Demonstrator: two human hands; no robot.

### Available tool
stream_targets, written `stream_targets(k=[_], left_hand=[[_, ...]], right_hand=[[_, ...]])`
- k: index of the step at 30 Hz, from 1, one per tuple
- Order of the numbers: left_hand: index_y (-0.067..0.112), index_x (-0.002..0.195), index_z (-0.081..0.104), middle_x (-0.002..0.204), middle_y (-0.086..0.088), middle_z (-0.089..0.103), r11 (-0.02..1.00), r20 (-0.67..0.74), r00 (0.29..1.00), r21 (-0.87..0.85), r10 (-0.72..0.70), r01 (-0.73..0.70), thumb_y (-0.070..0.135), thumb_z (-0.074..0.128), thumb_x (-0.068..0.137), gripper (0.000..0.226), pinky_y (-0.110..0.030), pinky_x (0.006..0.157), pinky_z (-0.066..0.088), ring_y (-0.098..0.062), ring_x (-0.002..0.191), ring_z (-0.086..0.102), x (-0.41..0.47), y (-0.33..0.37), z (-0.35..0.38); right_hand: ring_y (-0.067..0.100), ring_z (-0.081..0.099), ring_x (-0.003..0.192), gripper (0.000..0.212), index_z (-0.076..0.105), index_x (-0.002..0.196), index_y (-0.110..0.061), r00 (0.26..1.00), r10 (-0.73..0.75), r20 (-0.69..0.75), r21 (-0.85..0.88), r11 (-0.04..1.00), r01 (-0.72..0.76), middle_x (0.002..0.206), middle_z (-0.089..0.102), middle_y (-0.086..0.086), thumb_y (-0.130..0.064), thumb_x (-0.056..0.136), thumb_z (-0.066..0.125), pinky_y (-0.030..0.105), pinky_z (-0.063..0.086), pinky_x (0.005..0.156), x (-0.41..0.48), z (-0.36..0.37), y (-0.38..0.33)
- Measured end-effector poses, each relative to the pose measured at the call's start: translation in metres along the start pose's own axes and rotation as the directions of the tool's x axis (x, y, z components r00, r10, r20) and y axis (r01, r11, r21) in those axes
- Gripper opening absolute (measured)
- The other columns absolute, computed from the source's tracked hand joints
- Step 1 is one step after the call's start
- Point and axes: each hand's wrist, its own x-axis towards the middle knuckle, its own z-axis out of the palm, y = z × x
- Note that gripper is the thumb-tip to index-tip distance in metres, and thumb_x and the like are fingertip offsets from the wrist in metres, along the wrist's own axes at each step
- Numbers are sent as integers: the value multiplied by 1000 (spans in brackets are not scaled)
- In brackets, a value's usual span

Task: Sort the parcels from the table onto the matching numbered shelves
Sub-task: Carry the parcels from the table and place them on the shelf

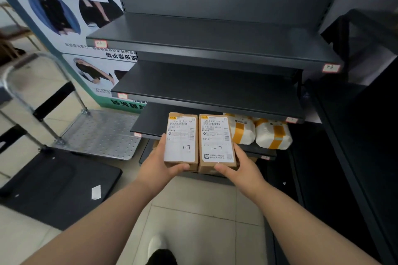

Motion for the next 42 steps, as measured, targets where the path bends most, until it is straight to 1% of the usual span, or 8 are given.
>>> stream_targets(k=[6, 14, 18, 22, 26, 29, 37, 42], left_hand=[[34, 149, 18, 124, 21, 48, 999, -21, 1000, -53, -8, 7, 31, 82, 74, 99, -21, 87, 36, 0, 110, 43, 35, -8, -17], [34, 143, 23, 112, 26, 44, 1000, -8, 1000, -25, -17, 17, 33, 79, 77, 86, -22, 85, 39, -1, 106, 43, 97, -38, -59], [36, 142, 23, 126, 21, 51, 1000, 5, 1000, -20, -17, 17, 33, 80, 76, 87, -27, 90, 44, -9, 119, 50, 135, -61, -87], [38, 146, 17, 140, 13, 48, 999, 41, 999, -17, -26, 27, 35, 81, 74, 96, -38, 100, 46, -14, 128, 47, 168, -85, -108], [35, 145, 20, 138, 11, 49, 1000, 78, 997, -7, -4, 5, 35, 80, 74, 94, -32, 96, 45, -15, 126, 48, 190, -106, -118], [37, 144, 22, 137, 12, 50, 999, 108, 994, -38, -9, 14, 33, 80, 74, 91, -28, 95, 42, -12, 126, 48, 197, -116, -120], [36, 152, 9, 141, 10, 45, 994, 110, 991, -62, -78, 85, 39, 82, 72, 108, -37, 103, 45, -14, 129, 44, 205, -141, -122], [34, 152, 12, 142, 10, 46, 989, 85, 992, -109, -89, 98, 36, 83, 71, 108, -33, 106, 41, -13, 130, 44, 208, -143, -136]], right_hand=[[-6, 52, 114, 77, 34, 143, -43, 1000, 0, 30, -4, 1000, 0, 114, 58, -33, -25, 81, 75, 29, 44, 100, 46, 13, -13], [1, 52, 120, 79, 34, 144, -39, 999, 15, 35, -13, 1000, -14, 124, 59, -25, -24, 80, 77, 34, 48, 100, 119, 56, -40], [2, 53, 115, 80, 36, 142, -36, 998, 63, 13, 45, 997, -64, 121, 59, -22, -17, 77, 79, 25, 50, 91, 156, 86, -55], [5, 53, 118, 81, 36, 142, -33, 994, 107, -39, 83, 991, -103, 123, 59, -18, -16, 76, 80, 29, 48, 94, 185, 115, -61], [6, 52, 120, 82, 36, 144, -32, 990, 129, -64, 96, 988, -122, 128, 57, -16, -19, 76, 80, 37, 48, 99, 199, 138, -63], [2, 53, 116, 82, 36, 145, -31, 987, 141, -74, 120, 984, -132, 128, 57, -16, -19, 76, 80, 32, 47, 97, 202, 146, -64], [-3, 53, 107, 80, 35, 143, -31, 984, 175, -40, 143, 975, -167, 123, 57, -16, -15, 77, 78, 17, 46, 77, 214, 160, -67], [7, 52, 119, 79, 36, 143, -33, 983, 186, -14, 184, 966, -180, 129, 56, -12, -17, 77, 78, 30, 48, 94, 222, 163, -79]])
